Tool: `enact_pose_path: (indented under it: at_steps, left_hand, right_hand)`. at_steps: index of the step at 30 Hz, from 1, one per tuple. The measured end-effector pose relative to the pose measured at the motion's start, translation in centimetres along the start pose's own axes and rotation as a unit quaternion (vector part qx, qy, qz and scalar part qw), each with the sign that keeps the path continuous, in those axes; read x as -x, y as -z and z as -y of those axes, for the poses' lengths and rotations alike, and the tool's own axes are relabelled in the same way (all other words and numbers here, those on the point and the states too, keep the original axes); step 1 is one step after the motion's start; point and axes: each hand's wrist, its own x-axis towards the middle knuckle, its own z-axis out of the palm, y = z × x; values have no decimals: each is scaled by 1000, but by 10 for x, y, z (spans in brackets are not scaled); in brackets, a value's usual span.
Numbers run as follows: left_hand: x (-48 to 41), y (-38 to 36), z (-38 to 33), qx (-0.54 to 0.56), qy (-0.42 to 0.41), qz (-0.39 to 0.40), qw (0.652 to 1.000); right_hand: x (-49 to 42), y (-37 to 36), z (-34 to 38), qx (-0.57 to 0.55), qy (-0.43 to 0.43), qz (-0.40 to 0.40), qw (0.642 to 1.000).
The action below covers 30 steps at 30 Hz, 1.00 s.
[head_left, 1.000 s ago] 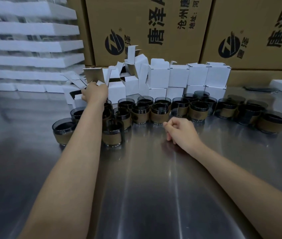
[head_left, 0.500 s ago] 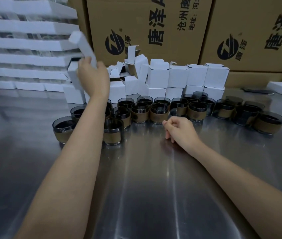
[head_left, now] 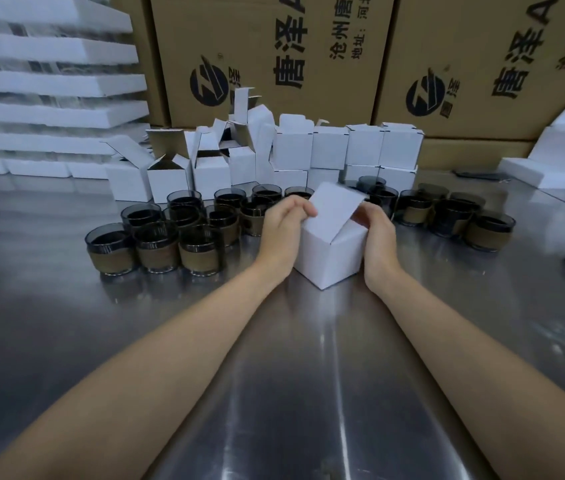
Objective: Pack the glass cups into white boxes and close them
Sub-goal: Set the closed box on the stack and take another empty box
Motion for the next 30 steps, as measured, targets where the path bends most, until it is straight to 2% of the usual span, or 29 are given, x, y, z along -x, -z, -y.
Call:
enact_pose_path:
  at_steps: [2,4,6,8,11,13,16,17,23,30]
  left_hand:
    - [2,1,11,-45,-36,25,998]
    - [4,1,18,-142,-95,35,985]
    - [7,-1,20,-233,-146,-10,961]
    - [9,0,20,-254,-162,-50,952]
    - [10,1,16,-214,-112,-3,970]
    - [11,0,17,-194,-84,25,977]
    - [9,0,18,-138,-49,51,988]
    - [7,0,19,-123,-31,58,990]
    - [-4,9,24,-5,75,-1,997]
    - [-10,10,27,54,118,-53,990]
  right_hand:
    - [2,1,0,44,25,48,998]
    - [5,1,-2,73,66,105,990]
    - [7,1,-3,100,113,138,979]
    - [9,0,-5,168,181,132,960]
    - [8,-1,-6,289,260,104,915]
    - [8,1,-7,307,247,92,915]
    - [8,0,-3,180,157,56,969]
    - [7,0,-1,157,132,48,978]
    - [5,3,-3,174,107,91,975]
    - [6,-2,0,99,94,-19,990]
